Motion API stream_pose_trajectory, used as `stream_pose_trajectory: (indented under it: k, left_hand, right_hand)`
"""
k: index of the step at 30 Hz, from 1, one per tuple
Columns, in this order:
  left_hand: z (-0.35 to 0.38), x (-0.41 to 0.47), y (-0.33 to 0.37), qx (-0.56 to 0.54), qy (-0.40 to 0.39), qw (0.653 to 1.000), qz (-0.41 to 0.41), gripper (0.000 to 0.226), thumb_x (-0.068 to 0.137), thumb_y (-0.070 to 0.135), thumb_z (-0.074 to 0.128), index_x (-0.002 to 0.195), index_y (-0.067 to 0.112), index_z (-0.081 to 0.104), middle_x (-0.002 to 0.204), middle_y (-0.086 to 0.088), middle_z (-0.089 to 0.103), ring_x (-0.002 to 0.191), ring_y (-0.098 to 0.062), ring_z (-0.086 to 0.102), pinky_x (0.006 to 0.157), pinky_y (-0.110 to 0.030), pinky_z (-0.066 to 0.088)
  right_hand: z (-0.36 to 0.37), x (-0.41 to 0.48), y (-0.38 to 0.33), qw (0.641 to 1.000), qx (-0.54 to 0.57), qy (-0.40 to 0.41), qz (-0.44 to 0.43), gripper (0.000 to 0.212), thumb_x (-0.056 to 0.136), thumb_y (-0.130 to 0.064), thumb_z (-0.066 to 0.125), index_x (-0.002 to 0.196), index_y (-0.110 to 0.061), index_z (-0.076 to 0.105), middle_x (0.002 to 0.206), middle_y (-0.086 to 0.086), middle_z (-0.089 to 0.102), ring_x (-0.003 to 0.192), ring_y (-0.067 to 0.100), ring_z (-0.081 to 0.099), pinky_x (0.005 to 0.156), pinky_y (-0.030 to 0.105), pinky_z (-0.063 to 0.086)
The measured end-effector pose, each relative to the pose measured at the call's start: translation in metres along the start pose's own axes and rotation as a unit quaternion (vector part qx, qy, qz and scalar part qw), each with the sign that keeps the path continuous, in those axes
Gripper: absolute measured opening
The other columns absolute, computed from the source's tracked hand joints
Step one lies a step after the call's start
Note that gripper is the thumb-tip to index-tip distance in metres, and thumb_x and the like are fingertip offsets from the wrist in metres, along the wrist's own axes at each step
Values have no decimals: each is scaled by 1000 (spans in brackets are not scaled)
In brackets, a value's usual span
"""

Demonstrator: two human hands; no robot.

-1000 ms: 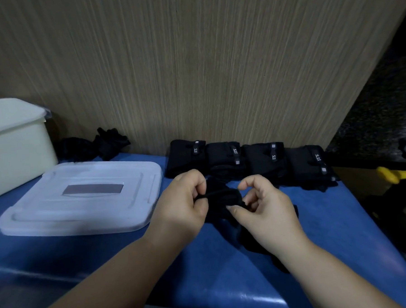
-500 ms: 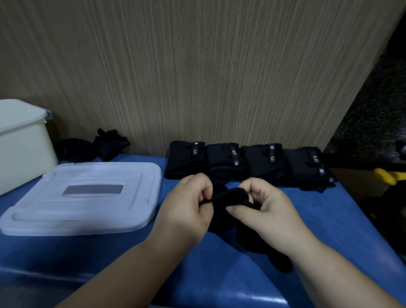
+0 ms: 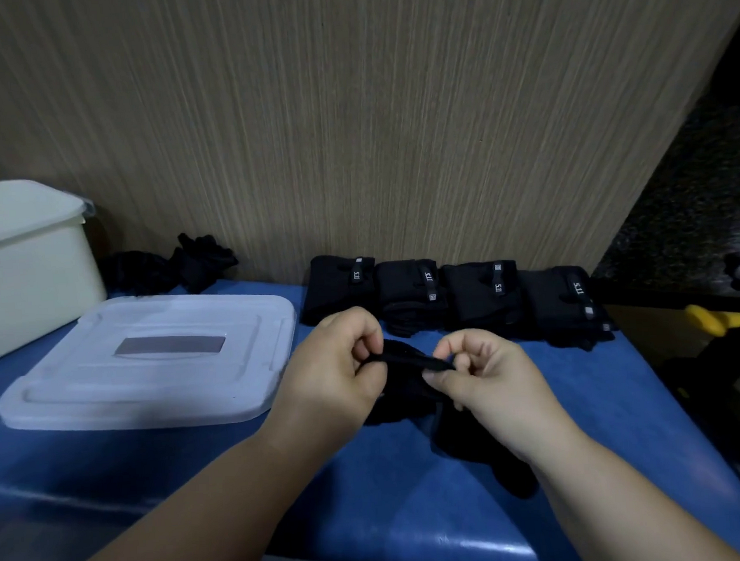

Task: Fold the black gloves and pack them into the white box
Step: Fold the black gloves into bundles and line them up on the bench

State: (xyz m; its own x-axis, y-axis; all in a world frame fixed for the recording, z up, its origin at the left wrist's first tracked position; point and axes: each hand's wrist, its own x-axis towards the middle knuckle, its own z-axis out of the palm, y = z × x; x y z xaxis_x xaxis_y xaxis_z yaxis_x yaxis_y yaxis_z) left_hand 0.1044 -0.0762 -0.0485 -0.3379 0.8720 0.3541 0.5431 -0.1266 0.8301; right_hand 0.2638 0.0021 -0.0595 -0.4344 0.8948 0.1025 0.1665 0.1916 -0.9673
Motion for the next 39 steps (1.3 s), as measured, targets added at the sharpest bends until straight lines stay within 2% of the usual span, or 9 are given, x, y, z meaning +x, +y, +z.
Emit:
stream_pose_trajectory:
  k: [6,10,13,18,24,28,32,35,39]
  left_hand:
    - [5,2,-6,-54,-31,998,14,32,78,12,73,68,32,50,64,12,48,56,-4,43,55,-18,39]
    - [2,3,-4,-132,-76,986,-70,38,76,47,73,64,20,50,61,-4,62,66,-14,62,67,-35,53]
    - [0,5,-1,-157,-131,952,-229,69,64,81,51,63,12,54,56,1,62,79,-20,72,80,-41,57]
    - [2,6,4,-312,-195,863,-346,82,59,76,41,107,14,66,92,-8,74,88,-25,72,79,-35,55]
    - [0,14,-3,-482,-38,813,-324,33,93,14,53,123,3,58,107,-14,72,95,-24,70,77,-36,59]
    - [0,14,-2,-488,-21,819,-300,26,98,15,46,119,7,59,104,-12,73,88,-23,72,66,-35,61]
    - [5,13,2,-460,-18,841,-285,21,101,18,41,114,14,58,95,-9,74,77,-20,72,66,-38,60]
    - [5,12,3,-435,-27,856,-279,20,103,23,38,110,20,56,89,-7,74,68,-18,72,55,-33,59]
    - [5,11,2,-410,-82,866,-276,24,101,31,40,112,19,57,92,-8,75,75,-21,73,59,-34,59]
  right_hand:
    - [1,-6,0,966,-197,105,-132,27,78,-10,66,78,-32,51,58,-10,44,53,7,41,50,16,34]
    - [-1,-4,0,952,-187,156,-185,32,79,-5,64,79,-33,47,79,-9,50,74,11,51,66,21,41]
    - [-2,-5,-2,948,-160,151,-229,35,78,-3,62,83,-34,48,93,-16,49,84,11,55,71,26,47]
    - [4,-11,-6,949,-155,42,-272,36,77,-4,61,83,-37,49,111,-20,51,109,5,54,85,10,40]
    - [2,-12,-2,961,-167,-10,-219,46,77,6,67,82,-38,56,119,-29,44,102,3,55,76,13,43]
    - [4,-10,-1,975,-134,18,-178,44,79,5,66,81,-38,57,111,-24,48,90,9,61,79,18,46]
    - [3,-9,-8,999,26,-28,-24,28,74,-15,63,90,-36,56,91,-1,60,56,10,53,58,29,42]
    - [3,-7,-14,967,222,-69,100,32,68,-30,60,98,-21,55,88,1,66,64,17,64,59,27,47]
    - [5,-9,-16,961,210,-104,147,54,66,-48,79,101,-14,58,82,3,70,71,15,65,61,25,48]
